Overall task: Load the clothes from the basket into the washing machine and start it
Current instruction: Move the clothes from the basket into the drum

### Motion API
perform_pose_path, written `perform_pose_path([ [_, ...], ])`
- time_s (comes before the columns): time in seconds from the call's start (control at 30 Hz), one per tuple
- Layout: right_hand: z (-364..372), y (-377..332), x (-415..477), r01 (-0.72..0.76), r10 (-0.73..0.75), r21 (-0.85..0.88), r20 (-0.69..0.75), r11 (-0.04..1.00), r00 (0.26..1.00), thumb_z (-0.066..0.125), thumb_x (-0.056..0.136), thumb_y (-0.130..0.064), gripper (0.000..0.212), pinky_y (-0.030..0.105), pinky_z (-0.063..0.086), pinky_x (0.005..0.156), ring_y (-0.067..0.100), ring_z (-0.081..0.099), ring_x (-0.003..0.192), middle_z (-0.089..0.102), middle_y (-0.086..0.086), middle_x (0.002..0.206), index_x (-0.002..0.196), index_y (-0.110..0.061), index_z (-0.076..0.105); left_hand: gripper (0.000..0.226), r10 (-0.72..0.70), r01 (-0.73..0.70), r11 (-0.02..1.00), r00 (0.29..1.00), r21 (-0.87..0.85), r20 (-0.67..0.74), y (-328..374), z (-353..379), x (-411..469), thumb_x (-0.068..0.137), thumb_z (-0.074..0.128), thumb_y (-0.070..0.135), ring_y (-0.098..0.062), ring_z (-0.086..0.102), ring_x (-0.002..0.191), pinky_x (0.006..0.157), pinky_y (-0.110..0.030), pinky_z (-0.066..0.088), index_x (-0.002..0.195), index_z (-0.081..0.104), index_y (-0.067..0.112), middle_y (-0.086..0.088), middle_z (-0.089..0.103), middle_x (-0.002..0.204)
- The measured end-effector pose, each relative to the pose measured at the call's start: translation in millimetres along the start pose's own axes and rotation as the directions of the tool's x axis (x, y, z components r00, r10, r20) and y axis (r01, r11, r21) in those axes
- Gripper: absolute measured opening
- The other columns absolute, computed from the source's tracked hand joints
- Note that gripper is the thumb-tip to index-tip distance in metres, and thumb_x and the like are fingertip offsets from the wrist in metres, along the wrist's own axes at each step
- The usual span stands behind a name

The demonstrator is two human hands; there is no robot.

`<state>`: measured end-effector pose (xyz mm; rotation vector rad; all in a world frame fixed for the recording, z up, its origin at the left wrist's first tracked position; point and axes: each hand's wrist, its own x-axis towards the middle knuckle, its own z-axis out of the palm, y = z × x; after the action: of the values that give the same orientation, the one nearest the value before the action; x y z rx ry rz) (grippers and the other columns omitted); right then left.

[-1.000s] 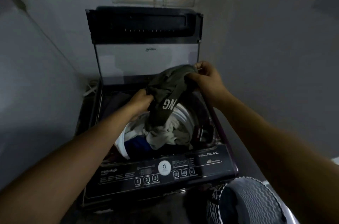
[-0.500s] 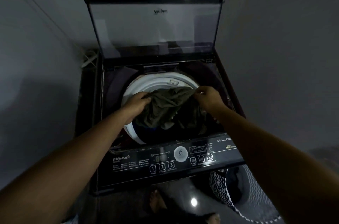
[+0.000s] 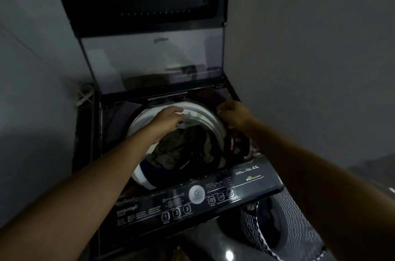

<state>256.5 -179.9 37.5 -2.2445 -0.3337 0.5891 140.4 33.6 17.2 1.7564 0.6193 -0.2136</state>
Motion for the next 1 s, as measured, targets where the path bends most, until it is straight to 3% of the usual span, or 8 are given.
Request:
perform_pose_path([
  [0.1, -46.9, 4.3, -14.1, 0.014, -0.01, 0.05, -0.087, 0.999, 0.996, 0.066, 0.091, -0.011, 0.01, 0.039, 0.048, 0.068, 0.021, 0.057, 0.07, 0.062, 0.01, 0.077, 0.082, -0.017, 0.067, 0.035, 0.093, -0.096, 0.995, 0.993, 0.039, 0.067, 42.4, 36.6, 7.1, 0.101, 0.056, 0.028, -0.019, 0.061, 0.112, 0.077, -0.029, 0.049, 0.137, 0.055, 0.025, -0.002, 0.061, 0.128],
  [0.23, -110.1, 32.3, -37.5, -0.058, 0.063, 0.04, -0.15, 0.998, 0.987, 0.062, 0.097, -0.022, 0.015, 0.044, 0.058, 0.081, 0.025, 0.062, 0.086, 0.066, 0.007, 0.097, 0.108, -0.013, 0.068, 0.034, 0.209, -0.222, 0.973, 0.963, 0.062, 0.168, 93.1, 102.9, 10.5, 0.101, 0.056, 0.027, -0.017, 0.061, 0.111, 0.073, -0.024, 0.047, 0.135, 0.057, 0.021, -0.001, 0.063, 0.125],
  [0.33, -149.6, 70.2, -59.2, -0.121, 0.132, 0.068, -0.195, 0.99, 0.972, 0.061, 0.099, -0.026, 0.017, 0.046, 0.059, 0.082, 0.026, 0.062, 0.089, 0.065, 0.01, 0.104, 0.11, -0.015, 0.066, 0.03, 0.249, -0.278, 0.957, 0.936, 0.088, 0.249, 119.7, 161.1, 8.1, 0.101, 0.057, 0.028, -0.017, 0.061, 0.11, 0.078, -0.028, 0.047, 0.13, 0.06, 0.023, 0.001, 0.065, 0.121],
  [0.47, -193.8, 137.2, -92.5, -0.195, 0.216, 0.105, -0.257, 0.975, 0.942, 0.062, 0.096, -0.024, 0.016, 0.038, 0.057, 0.073, 0.026, 0.063, 0.089, 0.066, 0.01, 0.102, 0.108, -0.015, 0.068, 0.035, 0.28, -0.348, 0.927, 0.892, 0.142, 0.355, 134.4, 245.9, 3.1, 0.099, 0.06, 0.031, -0.018, 0.06, 0.117, 0.087, -0.029, 0.045, 0.133, 0.06, 0.022, -0.001, 0.064, 0.125],
  [0.57, -216.9, 188.3, -114.5, -0.233, 0.251, 0.097, -0.276, 0.968, 0.928, 0.064, 0.094, -0.024, 0.017, 0.04, 0.058, 0.078, 0.023, 0.063, 0.087, 0.066, 0.005, 0.094, 0.107, -0.015, 0.07, 0.034, 0.285, -0.382, 0.907, 0.866, 0.175, 0.41, 135.4, 305.1, -5.6, 0.099, 0.061, 0.028, -0.015, 0.059, 0.115, 0.085, -0.026, 0.045, 0.132, 0.061, 0.02, 0.001, 0.063, 0.124],
  [0.67, -231.8, 244.5, -130.3, -0.27, 0.276, 0.058, -0.249, 0.961, 0.928, 0.065, 0.092, -0.025, 0.016, 0.043, 0.057, 0.085, 0.021, 0.062, 0.089, 0.063, -0.002, 0.087, 0.105, -0.018, 0.071, 0.032, 0.268, -0.375, 0.907, 0.864, 0.191, 0.426, 125.8, 362.5, -11.4, 0.097, 0.064, 0.024, -0.012, 0.06, 0.114, 0.087, -0.022, 0.045, 0.128, 0.064, 0.016, 0.002, 0.065, 0.12],
  [0.83, -229.8, 344.7, -142.4, -0.371, 0.369, 0.024, -0.161, 0.929, 0.915, 0.067, 0.091, -0.026, 0.02, 0.039, 0.056, 0.089, 0.025, 0.066, 0.097, 0.072, 0.006, 0.104, 0.108, -0.018, 0.073, 0.031, 0.15, -0.292, 0.918, 0.882, 0.268, 0.448, 84.1, 450.8, -2.2, 0.096, 0.066, 0.024, -0.013, 0.06, 0.113, 0.095, -0.024, 0.045, 0.125, 0.065, 0.016, 0.0, 0.065, 0.117],
  [1.0, -189.1, 466.5, -132.7, -0.45, 0.45, -0.081, -0.011, 0.89, 0.893, 0.066, 0.093, -0.032, 0.033, 0.033, 0.053, 0.091, 0.027, 0.067, 0.108, 0.072, 0.007, 0.117, 0.123, -0.018, 0.068, 0.032, -0.024, -0.162, 0.914, 0.894, 0.372, 0.448, -9.8, 532.8, 32.7, 0.094, 0.067, 0.026, -0.012, 0.061, 0.112, 0.091, -0.022, 0.044, 0.124, 0.066, 0.018, 0.001, 0.065, 0.119],
])
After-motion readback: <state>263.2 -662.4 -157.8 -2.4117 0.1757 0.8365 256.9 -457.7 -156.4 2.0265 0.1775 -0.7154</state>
